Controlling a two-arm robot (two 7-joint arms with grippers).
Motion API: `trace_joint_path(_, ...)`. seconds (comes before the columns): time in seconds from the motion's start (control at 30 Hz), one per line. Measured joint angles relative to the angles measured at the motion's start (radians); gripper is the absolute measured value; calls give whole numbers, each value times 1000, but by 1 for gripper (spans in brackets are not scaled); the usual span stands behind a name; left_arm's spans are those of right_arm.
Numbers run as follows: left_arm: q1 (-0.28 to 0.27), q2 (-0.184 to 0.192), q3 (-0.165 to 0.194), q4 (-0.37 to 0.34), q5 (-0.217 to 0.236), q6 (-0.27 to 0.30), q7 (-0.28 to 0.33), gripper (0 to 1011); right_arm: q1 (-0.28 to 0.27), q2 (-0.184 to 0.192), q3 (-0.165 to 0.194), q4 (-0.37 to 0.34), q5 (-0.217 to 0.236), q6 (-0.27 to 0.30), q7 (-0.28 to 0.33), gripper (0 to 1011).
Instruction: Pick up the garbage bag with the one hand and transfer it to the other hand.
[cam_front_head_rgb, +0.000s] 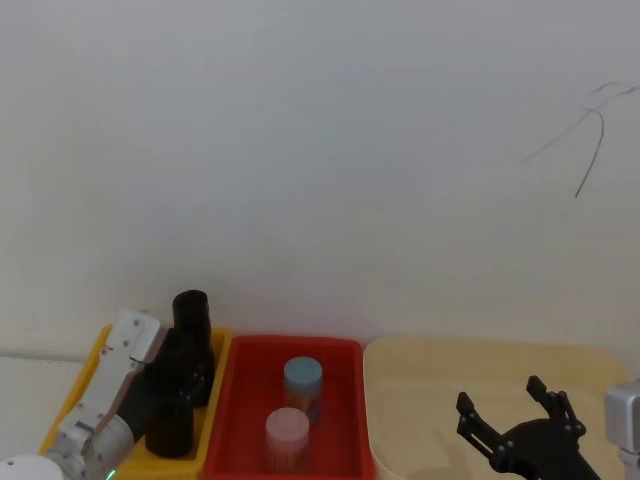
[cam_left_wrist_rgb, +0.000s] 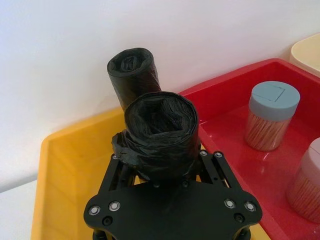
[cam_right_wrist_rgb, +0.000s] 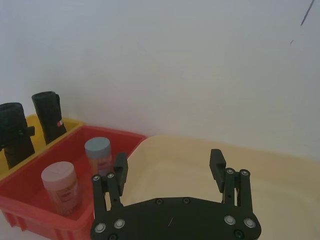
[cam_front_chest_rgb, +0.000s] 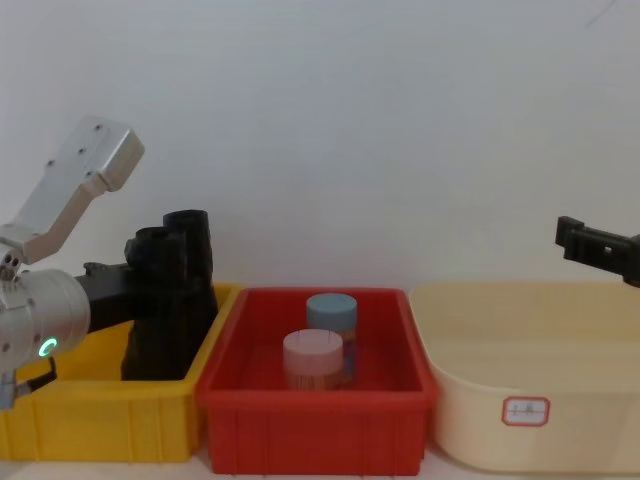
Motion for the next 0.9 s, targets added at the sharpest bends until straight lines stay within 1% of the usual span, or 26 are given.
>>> trace_joint_path(0.27,1,2,-1,-3,1,0,-5,441,0,0,0,-1,0,1,0,1000)
trace_joint_path(0.37,3,8,-3,-15,-1,1,-19,425,1,1,0,-3,2,7,7,1001)
trace_joint_path(0.5,7,20,-6,-38,-11,6,-49,405,5,7,-1,-10,11,23,27,1000)
trace_joint_path(0.67,9,42,-16,-87,-37,18,-105,383,15,22,-3,-24,27,51,62,1000)
trace_joint_path(0.7,9,50,-20,-103,-43,21,-118,383,19,27,-3,-30,33,62,75,1000)
trace_joint_path(0.73,9,50,-20,-103,-43,21,-118,383,20,30,-3,-33,36,67,81,1000)
trace_joint_path(0.9,5,75,-36,-160,-71,24,-171,383,35,53,-5,-59,63,109,131,1000)
